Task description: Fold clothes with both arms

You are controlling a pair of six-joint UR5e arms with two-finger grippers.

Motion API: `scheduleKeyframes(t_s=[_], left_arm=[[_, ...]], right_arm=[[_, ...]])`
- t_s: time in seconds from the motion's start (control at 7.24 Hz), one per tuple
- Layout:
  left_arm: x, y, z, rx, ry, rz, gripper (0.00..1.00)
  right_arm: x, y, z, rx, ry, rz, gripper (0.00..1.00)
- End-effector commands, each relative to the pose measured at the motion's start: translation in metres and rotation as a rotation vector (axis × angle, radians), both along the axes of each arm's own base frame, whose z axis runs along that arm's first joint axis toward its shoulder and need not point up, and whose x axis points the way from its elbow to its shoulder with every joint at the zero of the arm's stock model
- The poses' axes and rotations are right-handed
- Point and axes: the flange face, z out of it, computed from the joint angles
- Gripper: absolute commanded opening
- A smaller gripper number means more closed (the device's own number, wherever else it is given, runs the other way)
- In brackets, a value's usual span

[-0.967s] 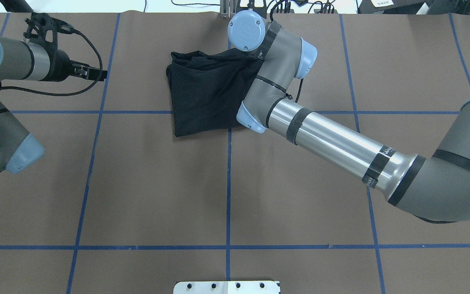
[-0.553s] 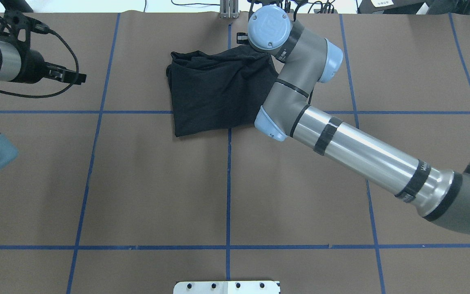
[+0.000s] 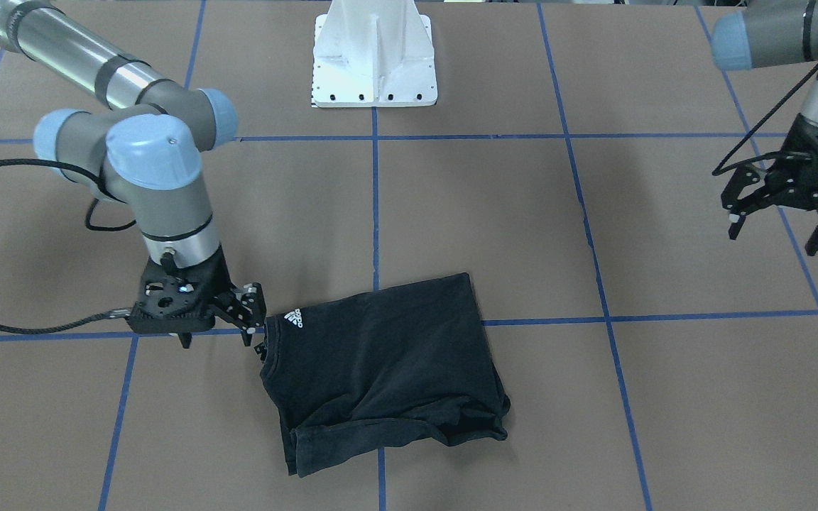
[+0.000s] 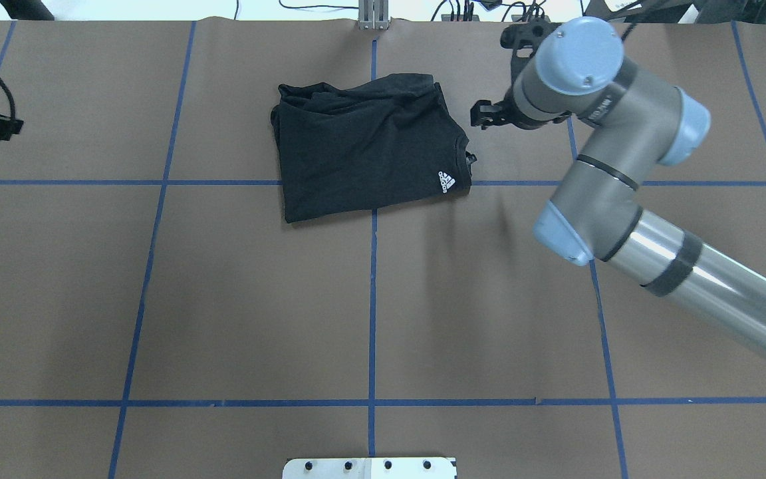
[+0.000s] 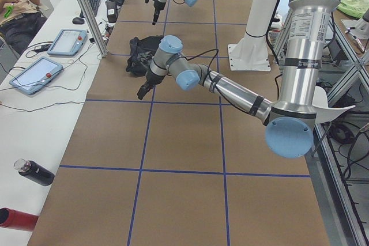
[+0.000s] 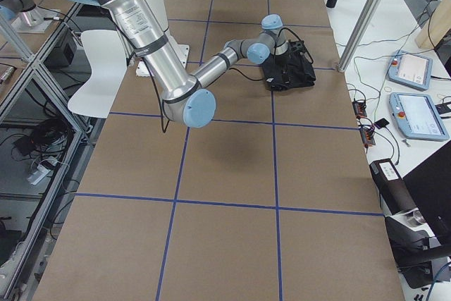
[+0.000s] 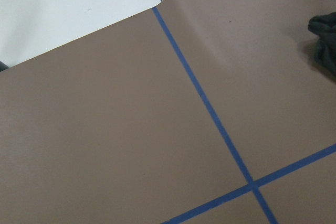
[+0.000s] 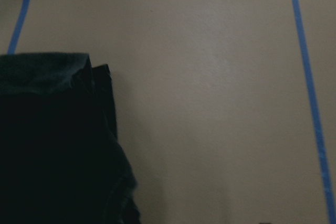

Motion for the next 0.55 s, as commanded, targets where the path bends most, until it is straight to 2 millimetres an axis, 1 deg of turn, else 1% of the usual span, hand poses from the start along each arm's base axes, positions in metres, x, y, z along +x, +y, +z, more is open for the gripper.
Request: scheduleKeyframes(t_s=[0.0,0.14,0.28,0.41], left_arm=[[-0.101,0.016,0.058,-0.028,-0.058,0.07,1.0],[-0.136,0.025,0.103,-0.051,-0.11,0.086,1.0],[-0.152,0.027,0.144,-0.153,-0.127,0.082,1.0],[-0.154,0.027,0.175,-0.308,-0.136,0.088,1.0]], right_arm=[[0.114,0.062,0.063,0.02,0.089,-0.128,1.0],[0.174,0.072,0.099,0.004,0.082,-0.207,1.0],[0.228,0.079,0.141,-0.043,0.049,-0.286,1.0],[0.272,0.103,0.192,-0.121,0.007,-0.32,1.0]])
